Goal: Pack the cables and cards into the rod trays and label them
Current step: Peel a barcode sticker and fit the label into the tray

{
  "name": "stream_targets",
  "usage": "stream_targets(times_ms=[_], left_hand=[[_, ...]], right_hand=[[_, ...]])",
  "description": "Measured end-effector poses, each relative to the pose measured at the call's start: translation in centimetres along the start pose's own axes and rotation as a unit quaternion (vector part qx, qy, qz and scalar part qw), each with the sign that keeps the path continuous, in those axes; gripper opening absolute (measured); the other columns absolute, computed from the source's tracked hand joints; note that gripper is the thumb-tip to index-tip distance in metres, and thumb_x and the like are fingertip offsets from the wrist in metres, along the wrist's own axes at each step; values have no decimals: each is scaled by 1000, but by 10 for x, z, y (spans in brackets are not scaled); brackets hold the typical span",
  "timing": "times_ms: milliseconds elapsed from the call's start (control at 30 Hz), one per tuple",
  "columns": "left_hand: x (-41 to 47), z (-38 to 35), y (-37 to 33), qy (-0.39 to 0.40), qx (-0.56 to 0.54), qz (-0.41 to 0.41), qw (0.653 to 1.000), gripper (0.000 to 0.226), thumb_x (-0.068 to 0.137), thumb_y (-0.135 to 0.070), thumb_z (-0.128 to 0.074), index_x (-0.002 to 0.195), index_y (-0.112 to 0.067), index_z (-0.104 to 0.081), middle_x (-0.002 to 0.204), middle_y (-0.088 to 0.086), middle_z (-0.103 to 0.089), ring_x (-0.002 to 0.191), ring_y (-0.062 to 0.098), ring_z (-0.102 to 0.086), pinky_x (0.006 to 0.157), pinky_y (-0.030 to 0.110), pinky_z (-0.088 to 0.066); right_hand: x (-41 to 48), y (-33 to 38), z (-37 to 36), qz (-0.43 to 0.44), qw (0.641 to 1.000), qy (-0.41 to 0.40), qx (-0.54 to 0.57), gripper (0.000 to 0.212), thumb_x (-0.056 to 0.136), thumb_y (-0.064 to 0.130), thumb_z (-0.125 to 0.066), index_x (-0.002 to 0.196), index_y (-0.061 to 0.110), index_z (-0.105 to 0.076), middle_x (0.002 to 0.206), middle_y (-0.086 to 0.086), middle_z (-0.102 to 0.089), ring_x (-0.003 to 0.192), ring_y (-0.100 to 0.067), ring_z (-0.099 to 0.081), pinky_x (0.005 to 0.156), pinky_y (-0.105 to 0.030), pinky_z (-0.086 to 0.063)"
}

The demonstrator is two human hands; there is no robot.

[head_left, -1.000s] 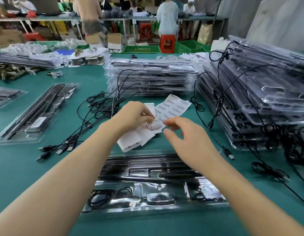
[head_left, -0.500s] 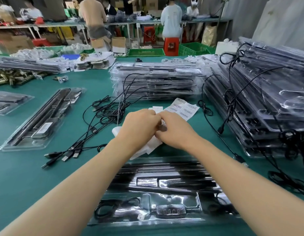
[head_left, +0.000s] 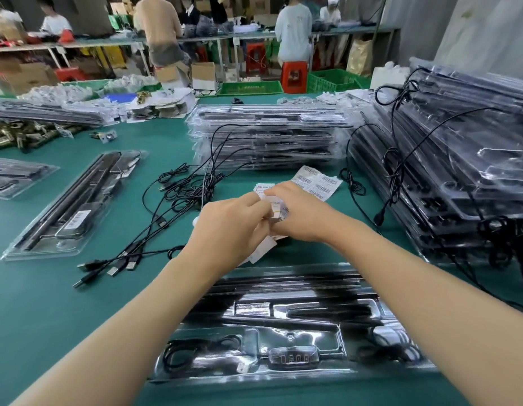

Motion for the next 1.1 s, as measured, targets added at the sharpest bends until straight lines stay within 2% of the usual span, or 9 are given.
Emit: stream_targets(times_ms=[200,300,400,500,600,767,867,967,1100], left_hand=[[-9,37,-6,-29,-59,-23,998,3,91,-12,-68,92,-14,-70,88,-3,-66,69,24,-64,57,42,-53],[-19,67,-2,-68,-106,8,992,7,92,-12,-67,95,-16,-71,93,-9,-66,80,14,-65,68,38,-55],[-40,92,4,-86,-157,50,983,10,91,-9,-72,95,-18,-73,92,-11,-68,88,11,-65,76,27,-50],[-68,106,10,-60,-214,75,972,9,88,-16,-74,94,-22,-75,91,-15,-72,88,13,-67,72,23,-48],[-97,107,15,-30,-317,132,939,4,86,-26,-75,90,-26,-75,87,-9,-74,79,14,-68,71,26,-52],[-123,96,-1,6,-416,152,896,8,85,-32,-74,92,-29,-76,89,1,-76,79,22,-70,74,35,-56],[-135,95,-3,47,-412,118,902,13,86,-30,-78,98,-27,-77,95,-2,-76,86,20,-71,76,31,-55],[-156,99,16,119,-350,74,926,40,79,-49,-83,115,-34,-73,117,-14,-70,113,9,-65,97,18,-46],[-190,94,37,144,-294,80,941,45,75,-58,-82,116,-43,-71,131,-20,-62,129,6,-56,109,21,-39]], right_hand=[[6,-3,1,-18,998,23,-48,70,76,53,-66,138,23,-50,142,8,-43,127,-18,-48,101,-46,-45],[3,-2,3,-10,998,10,-65,32,83,44,-71,107,37,-51,122,10,-45,113,-23,-51,85,-37,-42],[-14,8,11,12,993,-27,-115,51,93,39,-65,139,26,-49,147,5,-42,132,-21,-45,102,-40,-39],[-58,33,24,87,986,-139,-22,43,97,26,-60,140,26,-56,145,12,-47,132,-9,-46,111,-32,-36],[-120,71,16,168,969,-151,98,29,98,38,-53,125,34,-63,127,24,-59,123,3,-51,106,-16,-36],[-178,112,-20,212,959,-184,26,17,95,37,-65,109,28,-70,104,19,-68,101,-4,-61,93,-35,-46],[-196,114,-32,205,944,-254,-43,3,94,28,-71,94,25,-72,88,15,-68,82,-12,-62,83,-40,-48],[-218,110,-47,198,931,-300,-67,15,99,28,-61,92,21,-73,87,13,-66,80,-14,-61,82,-39,-45],[-239,106,-75,162,946,-280,1,15,95,30,-63,93,27,-77,85,21,-65,81,-3,-58,84,-29,-44]])
Point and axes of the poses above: each hand's wrist, its own x-axis towards the middle knuckle, its own z-axis out of the back of the hand, y = z × x, the point moved 3 cm from there along x, towards the middle knuckle
